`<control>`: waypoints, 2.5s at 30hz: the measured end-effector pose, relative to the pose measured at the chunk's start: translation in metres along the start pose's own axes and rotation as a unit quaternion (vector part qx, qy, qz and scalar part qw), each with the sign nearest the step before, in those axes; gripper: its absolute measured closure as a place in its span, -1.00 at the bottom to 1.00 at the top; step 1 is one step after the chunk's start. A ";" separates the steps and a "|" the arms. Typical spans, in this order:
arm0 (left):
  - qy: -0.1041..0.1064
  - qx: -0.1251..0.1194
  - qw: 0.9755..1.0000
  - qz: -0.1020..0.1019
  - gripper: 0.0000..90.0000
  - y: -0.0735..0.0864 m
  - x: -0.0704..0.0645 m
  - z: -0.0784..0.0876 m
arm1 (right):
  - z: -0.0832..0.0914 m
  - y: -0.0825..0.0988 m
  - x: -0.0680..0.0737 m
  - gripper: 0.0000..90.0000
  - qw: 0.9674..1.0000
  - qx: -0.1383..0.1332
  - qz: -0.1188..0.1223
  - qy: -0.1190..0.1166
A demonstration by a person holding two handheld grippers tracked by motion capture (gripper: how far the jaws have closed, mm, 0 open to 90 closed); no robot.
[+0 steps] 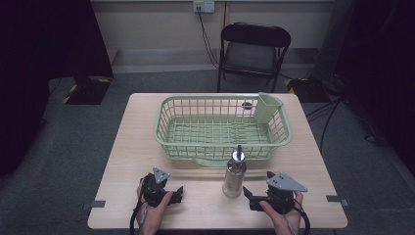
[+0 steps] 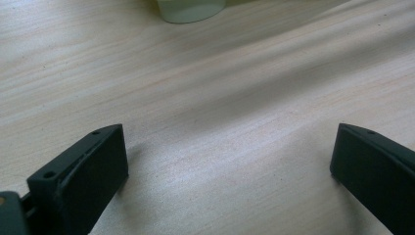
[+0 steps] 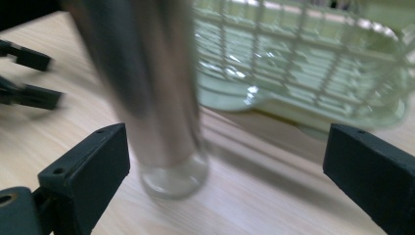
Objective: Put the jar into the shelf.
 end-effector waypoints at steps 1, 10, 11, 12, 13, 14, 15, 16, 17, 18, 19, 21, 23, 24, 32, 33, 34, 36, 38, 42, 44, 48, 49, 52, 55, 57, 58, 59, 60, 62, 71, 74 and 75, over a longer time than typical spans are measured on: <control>0.000 0.000 1.000 0.000 -0.99 0.000 0.000 0.000 | 0.001 -0.003 0.003 -0.94 1.000 -0.004 0.003 -0.007; 0.000 0.000 1.000 0.000 -0.99 0.000 0.000 0.000 | 0.001 -0.024 0.023 -0.94 0.997 -0.032 0.015 -0.064; 0.000 0.000 1.000 0.000 -0.99 0.000 0.000 0.000 | 0.000 -0.025 0.024 -0.94 0.997 -0.034 0.018 -0.067; 0.000 0.000 1.000 0.000 -0.99 0.000 0.000 0.000 | 0.000 -0.027 0.025 -0.92 0.997 -0.035 0.024 -0.066; 0.000 0.000 1.000 0.000 -0.99 0.000 0.000 0.000 | -0.001 -0.030 0.026 -0.92 0.997 -0.037 0.028 -0.066; 0.000 0.000 1.000 0.000 -0.99 0.000 0.000 0.000 | -0.002 -0.032 0.027 -0.92 0.996 -0.039 0.030 -0.069; 0.000 0.000 1.000 0.000 -0.99 0.000 0.000 0.000 | -0.003 -0.034 0.027 -0.91 0.996 -0.041 0.032 -0.071; 0.000 0.000 1.000 0.000 -0.99 0.000 0.000 0.000 | -0.005 -0.037 0.028 -0.90 0.996 -0.041 0.035 -0.072; 0.000 0.000 1.000 0.000 -0.99 0.000 0.000 0.000 | -0.006 -0.039 0.028 -0.88 0.996 -0.042 0.038 -0.073; 0.000 0.000 1.000 0.000 -0.99 0.000 0.000 0.000 | -0.008 -0.041 0.028 -0.85 0.996 -0.043 0.042 -0.072; 0.000 0.000 1.000 0.000 -0.99 0.000 0.000 0.000 | -0.010 -0.043 0.027 -0.83 0.995 -0.044 0.046 -0.072; 0.000 0.000 1.000 0.000 -0.99 0.000 0.000 0.000 | -0.013 -0.046 0.026 -0.80 0.995 -0.043 0.048 -0.075; 0.000 0.000 1.000 0.000 -0.99 0.000 0.000 0.000 | -0.018 -0.049 0.024 -0.74 0.995 -0.043 0.051 -0.074; 0.000 0.000 1.000 0.000 -0.99 0.000 0.000 0.000 | -0.021 -0.049 0.023 -0.70 0.995 -0.042 0.049 -0.077; 0.000 0.000 1.000 0.000 -0.99 0.000 0.000 0.000 | -0.036 -0.042 0.022 -0.53 0.994 -0.037 0.040 -0.100; 0.000 0.000 1.000 0.000 -0.99 0.000 0.000 0.000 | -0.037 -0.042 0.022 -0.50 0.993 -0.037 0.040 -0.102; 0.000 0.000 1.000 0.000 -0.99 0.000 0.000 0.000 | -0.038 -0.041 0.022 -0.48 0.993 -0.037 0.039 -0.103; 0.000 0.000 1.000 0.000 -0.99 0.000 0.000 0.000 | -0.040 -0.040 0.022 -0.42 0.993 -0.034 0.042 -0.108; 0.000 0.000 1.000 0.000 -0.99 0.000 0.000 0.000 | -0.041 -0.039 0.022 -0.37 0.992 -0.030 0.042 -0.112; 0.000 0.000 1.000 0.000 -0.99 0.000 0.000 0.000 | -0.043 -0.038 0.022 -0.24 0.991 -0.028 0.048 -0.120; 0.000 0.000 1.000 0.000 -0.99 0.000 0.000 0.000 | -0.043 -0.039 0.023 -0.24 0.991 -0.030 0.052 -0.118; 0.000 0.000 1.000 0.000 -0.99 0.000 0.000 0.000 | -0.043 -0.038 0.023 -0.22 0.991 -0.036 0.056 -0.115; 0.000 0.000 1.000 0.000 -0.99 0.000 0.000 0.000 | -0.042 -0.038 0.023 -0.22 0.991 -0.038 0.057 -0.116; 0.000 0.000 1.000 0.000 -0.99 0.000 0.000 0.000 | -0.041 -0.037 0.023 -0.22 0.990 -0.043 0.057 -0.119; 0.000 0.000 1.000 0.000 -0.99 0.000 0.000 0.000 | -0.040 -0.037 0.023 -0.22 0.990 -0.043 0.058 -0.120; 0.000 0.000 1.000 0.000 -0.99 0.000 0.000 0.000 | -0.040 -0.037 0.023 -0.22 0.990 -0.045 0.056 -0.121; 0.000 0.000 1.000 0.000 -0.99 0.000 0.000 0.000 | -0.039 -0.037 0.022 -0.22 0.990 -0.048 0.054 -0.121; 0.000 0.000 1.000 0.000 -0.99 0.000 0.000 0.000 | -0.037 -0.038 0.022 -0.22 0.990 -0.051 0.053 -0.122; 0.000 0.000 1.000 0.000 -0.99 0.000 0.000 0.000 | -0.036 -0.038 0.022 -0.22 0.990 -0.053 0.052 -0.122; 0.000 0.000 1.000 0.000 -0.99 0.000 0.000 0.000 | -0.034 -0.040 0.023 -0.22 0.990 -0.056 0.054 -0.121; 0.000 0.000 1.000 0.000 -0.99 0.000 0.000 0.000 | -0.024 -0.046 0.023 -0.22 0.986 -0.088 0.050 -0.132; 0.000 0.000 1.000 0.000 -0.99 0.000 0.000 0.000 | -0.022 -0.048 0.022 -0.22 0.985 -0.098 0.047 -0.134; 0.000 0.000 1.000 0.000 -0.99 0.000 0.000 0.000 | -0.022 -0.048 0.022 -0.22 0.985 -0.098 0.047 -0.134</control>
Point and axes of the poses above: each handheld gripper's, and its own axes: z roughly backward along the jaws, y roughly out of its underside, x roughly to its left, the point moved 5 cm from there along -z, roughly forward along the jaws
